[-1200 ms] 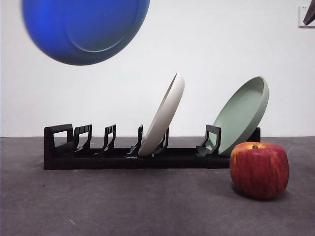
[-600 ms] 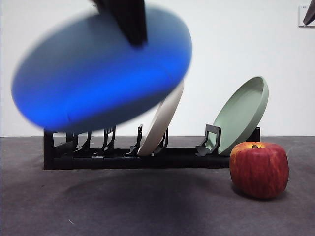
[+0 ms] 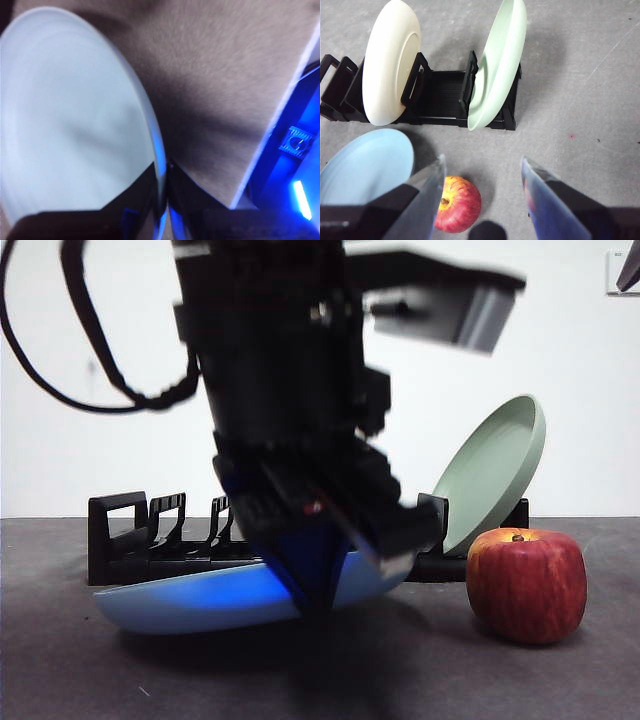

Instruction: Take the blue plate from the plate rack,put the plate on the table,take the apple from the table,put the apple in the plate

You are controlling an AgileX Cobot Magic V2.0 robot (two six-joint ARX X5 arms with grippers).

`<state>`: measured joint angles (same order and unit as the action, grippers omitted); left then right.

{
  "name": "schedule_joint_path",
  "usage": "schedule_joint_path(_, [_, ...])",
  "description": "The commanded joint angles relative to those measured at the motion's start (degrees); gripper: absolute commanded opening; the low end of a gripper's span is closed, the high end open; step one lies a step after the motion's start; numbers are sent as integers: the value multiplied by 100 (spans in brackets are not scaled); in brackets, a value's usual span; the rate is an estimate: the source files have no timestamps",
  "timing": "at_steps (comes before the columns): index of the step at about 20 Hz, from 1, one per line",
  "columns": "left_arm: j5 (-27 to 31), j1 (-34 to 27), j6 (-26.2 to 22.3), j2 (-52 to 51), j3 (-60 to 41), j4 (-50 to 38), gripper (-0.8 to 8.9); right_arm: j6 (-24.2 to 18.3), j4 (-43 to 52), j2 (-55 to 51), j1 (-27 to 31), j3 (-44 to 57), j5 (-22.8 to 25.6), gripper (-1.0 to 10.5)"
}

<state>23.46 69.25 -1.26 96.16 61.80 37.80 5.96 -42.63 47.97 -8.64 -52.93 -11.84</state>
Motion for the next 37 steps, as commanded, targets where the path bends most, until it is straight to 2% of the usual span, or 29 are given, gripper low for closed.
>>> schedule_joint_path(1, [-22,0,-83,44,-42,-4,11,-44,-33,4,-4,-17,-17,257])
schedule_joint_path(2, [-129,2,-39,42,-39,7,88,-46,-63,4,-11,-17,-28,257])
schedule_joint_path(4, [-105,-7,-22,39,-24,90,342,-44,-138,4,-37,-17,-37,257])
schedule_joint_path(5, [-96,-24,9,39,4,136,404,-44,-155,4,-79,-17,-48,257])
schedule_joint_path(7, [-116,-35,293,22,125,227,409,-46,-155,17,-214,-20,-291,258])
schedule_joint_path(10, [-111,-37,319,-358,387,247,409,-46,-149,70,-518,-20,-328,263])
schedule_joint_path(13, [-98,-94,317,-1075,671,273,409,-44,-146,321,-922,-20,-308,418])
schedule_joint_path(15, [-81,-210,315,-1681,855,278,409,-46,-114,621,-1211,-20,-273,424])
schedule_joint_path(17, [22,-413,315,-2358,997,280,409,-50,-87,1014,-1519,-20,35,436])
schedule_joint_path(19, [251,-660,310,-3032,1119,297,409,-59,-85,1493,-1836,-20,597,495])
schedule_joint_path(21, [409,-931,293,-3687,1158,295,409,-103,-42,2000,-2059,-20,938,543])
schedule_joint_path(25, [752,-1384,293,-4787,1158,358,408,-144,304,2981,-2262,-20,946,541])
schedule_joint_path(29, [1226,-1456,293,-5466,1158,474,408,-142,485,3801,-2260,-20,949,535])
schedule_joint_path(30, [1331,-1456,293,-5560,1158,518,408,-140,487,3963,-2260,-20,946,527])
schedule_joint_path(31, [1440,-1456,293,-5628,1158,570,408,-120,476,4087,-2260,-20,940,448])
schedule_joint_path(34, [1604,-1456,295,-5678,1158,811,408,-90,472,4203,-2262,-20,920,-2])
schedule_joint_path(37, [1696,-1456,295,-5663,1158,951,408,-85,431,4133,-2260,-57,925,-11])
